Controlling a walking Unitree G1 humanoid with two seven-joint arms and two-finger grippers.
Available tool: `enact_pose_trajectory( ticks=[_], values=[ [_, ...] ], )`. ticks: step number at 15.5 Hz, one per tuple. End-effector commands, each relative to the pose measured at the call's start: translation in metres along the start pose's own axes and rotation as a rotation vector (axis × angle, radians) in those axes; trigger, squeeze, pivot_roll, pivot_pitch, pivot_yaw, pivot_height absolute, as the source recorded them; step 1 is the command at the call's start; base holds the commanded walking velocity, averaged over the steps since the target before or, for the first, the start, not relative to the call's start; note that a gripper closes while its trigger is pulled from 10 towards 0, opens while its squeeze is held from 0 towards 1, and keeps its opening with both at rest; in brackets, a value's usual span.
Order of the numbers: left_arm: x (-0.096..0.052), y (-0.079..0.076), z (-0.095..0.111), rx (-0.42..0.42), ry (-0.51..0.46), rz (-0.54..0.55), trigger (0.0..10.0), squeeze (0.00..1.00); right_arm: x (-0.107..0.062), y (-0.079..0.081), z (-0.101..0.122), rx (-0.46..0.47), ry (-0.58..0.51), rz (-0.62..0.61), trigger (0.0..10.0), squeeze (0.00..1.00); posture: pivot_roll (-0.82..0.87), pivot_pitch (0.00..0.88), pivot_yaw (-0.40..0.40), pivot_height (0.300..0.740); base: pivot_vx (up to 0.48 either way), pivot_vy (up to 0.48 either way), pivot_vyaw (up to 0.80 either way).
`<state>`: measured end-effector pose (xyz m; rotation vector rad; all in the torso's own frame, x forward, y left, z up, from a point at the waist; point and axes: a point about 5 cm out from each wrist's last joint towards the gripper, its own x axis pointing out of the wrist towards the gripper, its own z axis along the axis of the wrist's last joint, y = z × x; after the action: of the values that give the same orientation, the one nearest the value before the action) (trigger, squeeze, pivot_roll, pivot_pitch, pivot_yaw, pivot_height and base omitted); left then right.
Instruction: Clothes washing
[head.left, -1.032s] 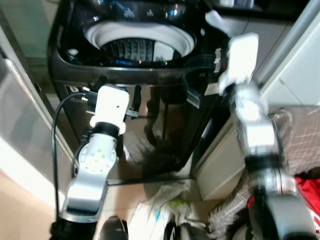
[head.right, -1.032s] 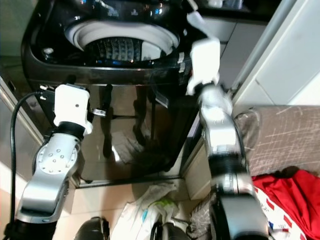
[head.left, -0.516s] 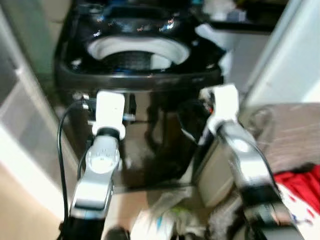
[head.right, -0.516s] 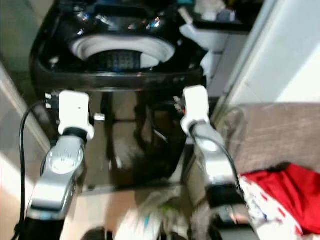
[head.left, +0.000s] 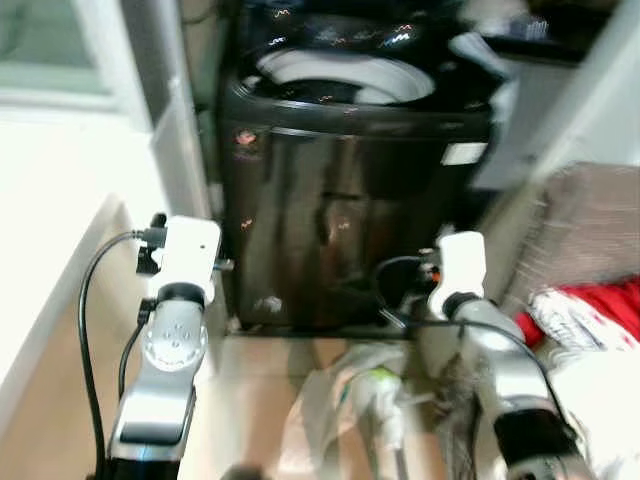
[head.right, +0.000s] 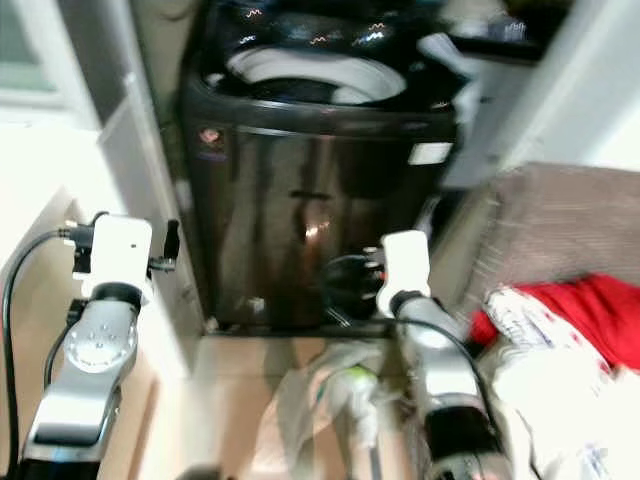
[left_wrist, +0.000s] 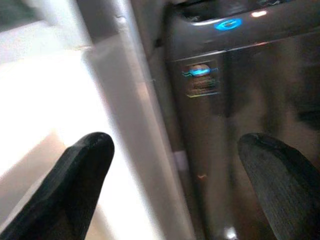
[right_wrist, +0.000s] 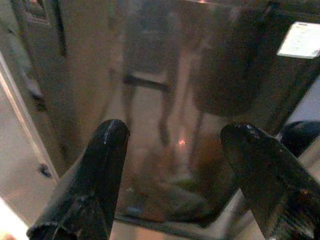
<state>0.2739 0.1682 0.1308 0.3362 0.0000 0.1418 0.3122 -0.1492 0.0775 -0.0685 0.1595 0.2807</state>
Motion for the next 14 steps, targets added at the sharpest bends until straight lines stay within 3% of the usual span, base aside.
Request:
enact_pose_trajectory(
  ticks=[1,4,5,9,10,11,12,13,14],
  values=[
    [-0.006,-0.015,-0.021,-0.035,0.067,-0.073,10.0,0.0,-0.004,-0.013,-0.019,-0.054,0.054,-0.048,10.0,0.0,0.07,0.019,-0.06,0.74,0.0,0.0,0.0],
    [-0.014,-0.037,-0.067,-0.027,0.203,-0.236,10.0,0.0,-0.012,-0.016,-0.064,-0.011,0.235,-0.114,10.0,0.0,0.07,0.008,-0.053,0.74,0.0,0.0,0.0],
    [-0.02,-0.049,-0.082,-0.02,0.255,-0.33,10.0,0.0,-0.018,-0.015,-0.079,0.064,0.314,-0.145,10.0,0.0,0.07,0.007,-0.048,0.74,0.0,0.0,0.0],
    [-0.034,-0.068,-0.136,0.046,0.496,-0.448,10.0,0.0,-0.035,-0.005,-0.118,0.165,0.535,-0.196,10.0,0.0,0.06,0.004,-0.036,0.74,0.0,0.0,0.0],
    [-0.046,-0.068,-0.163,-0.01,0.697,-0.448,10.0,0.0,-0.046,0.004,-0.135,0.202,0.664,-0.179,10.0,0.0,0.04,0.0,-0.035,0.74,0.0,0.0,0.0],
    [-0.06,-0.066,-0.181,-0.13,0.874,-0.397,10.0,0.0,-0.056,0.012,-0.147,0.229,0.762,-0.157,10.0,0.0,0.03,0.0,-0.035,0.74,0.0,0.0,0.0],
    [-0.066,-0.066,-0.187,-0.188,0.938,-0.368,10.0,0.0,-0.06,0.014,-0.151,0.242,0.793,-0.153,10.0,0.0,0.03,0.0,-0.035,0.74,0.0,0.0,0.0],
    [-0.094,-0.071,-0.202,-0.314,1.167,-0.335,10.0,0.0,-0.072,0.017,-0.162,0.232,0.887,-0.156,10.0,0.0,0.01,0.0,-0.035,0.74,0.0,0.0,0.0],
    [-0.113,-0.075,-0.209,-0.303,1.279,-0.347,10.0,0.0,-0.08,0.016,-0.168,0.219,0.94,-0.17,10.0,0.0,0.0,0.0,-0.036,0.74,0.0,0.0,0.0]
  ],
)
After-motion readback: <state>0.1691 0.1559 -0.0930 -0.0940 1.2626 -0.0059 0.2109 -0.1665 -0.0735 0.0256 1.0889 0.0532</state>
